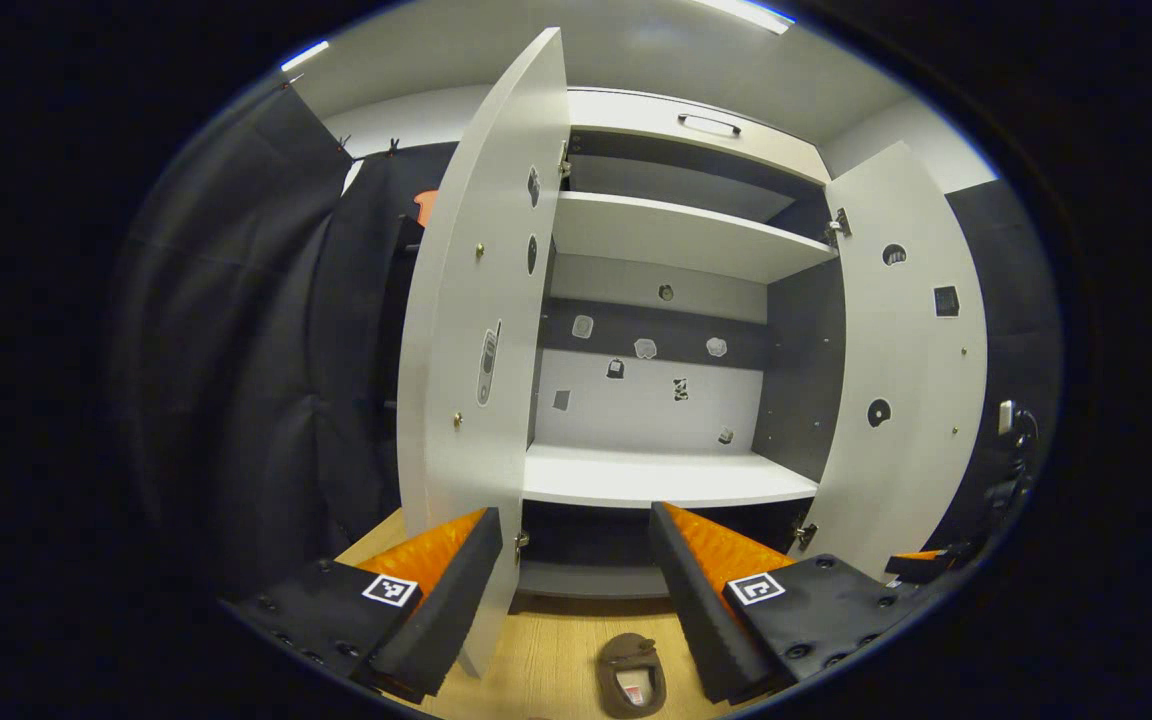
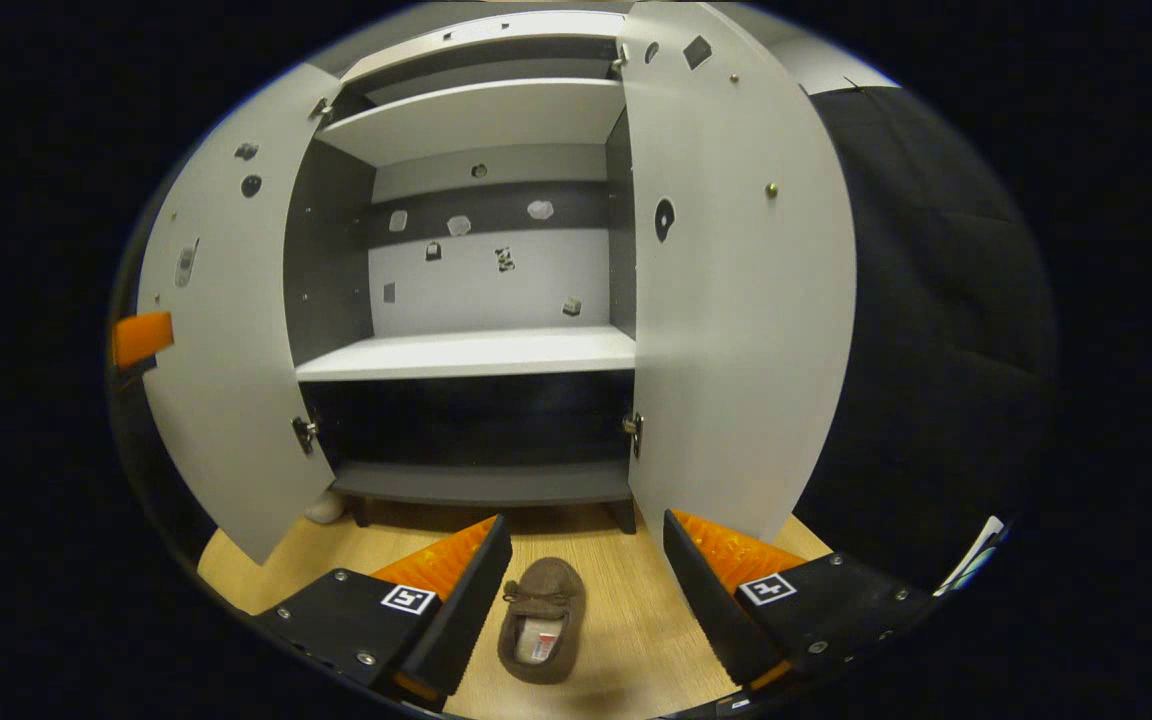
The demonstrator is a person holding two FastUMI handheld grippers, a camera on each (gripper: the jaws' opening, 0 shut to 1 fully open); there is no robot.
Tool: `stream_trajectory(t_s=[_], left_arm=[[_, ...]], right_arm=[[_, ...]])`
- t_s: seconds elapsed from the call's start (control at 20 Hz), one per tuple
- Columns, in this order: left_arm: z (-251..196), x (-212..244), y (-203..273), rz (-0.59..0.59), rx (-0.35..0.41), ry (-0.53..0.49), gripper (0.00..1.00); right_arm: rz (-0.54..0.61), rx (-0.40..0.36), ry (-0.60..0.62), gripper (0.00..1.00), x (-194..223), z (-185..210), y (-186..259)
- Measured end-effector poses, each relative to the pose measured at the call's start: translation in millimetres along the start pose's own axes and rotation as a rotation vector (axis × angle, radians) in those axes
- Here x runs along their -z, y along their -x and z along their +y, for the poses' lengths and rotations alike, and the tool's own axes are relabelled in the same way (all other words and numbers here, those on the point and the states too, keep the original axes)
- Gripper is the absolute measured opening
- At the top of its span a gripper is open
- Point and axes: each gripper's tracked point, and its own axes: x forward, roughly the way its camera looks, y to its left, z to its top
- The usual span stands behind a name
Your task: Grab one shoe with the right hand and put it into the shoe cabinet, grab the other shoe with the left hand and put it into the shoe cabinet; then close the right door with the right hand and the left door with the left hand.
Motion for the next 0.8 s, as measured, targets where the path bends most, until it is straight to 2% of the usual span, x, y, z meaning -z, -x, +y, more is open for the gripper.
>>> stream_trajectory(t_s=[0.3,0.4,0.6,0.7,0.75,0.8], left_arm=[[7,9,1,0.019,-0.015,0.003,0.97],[11,14,1,0.028,-0.022,-0.008,0.99],[15,25,2,0.056,-0.029,-0.010,0.97],[16,28,3,0.059,-0.033,-0.021,0.96],[16,29,4,0.061,-0.036,-0.027,0.96],[16,31,4,0.063,-0.038,-0.029,0.96]], right_arm=[[0.196,0.001,0.053,0.92,102,11,-47],[0.261,0.003,0.065,0.85,135,13,-58],[0.391,0.010,0.035,0.69,189,14,-79],[0.433,0.012,0.025,0.58,205,14,-84],[0.452,0.008,0.021,0.46,211,16,-87],[0.464,0.002,0.020,0.52,215,18,-90]])
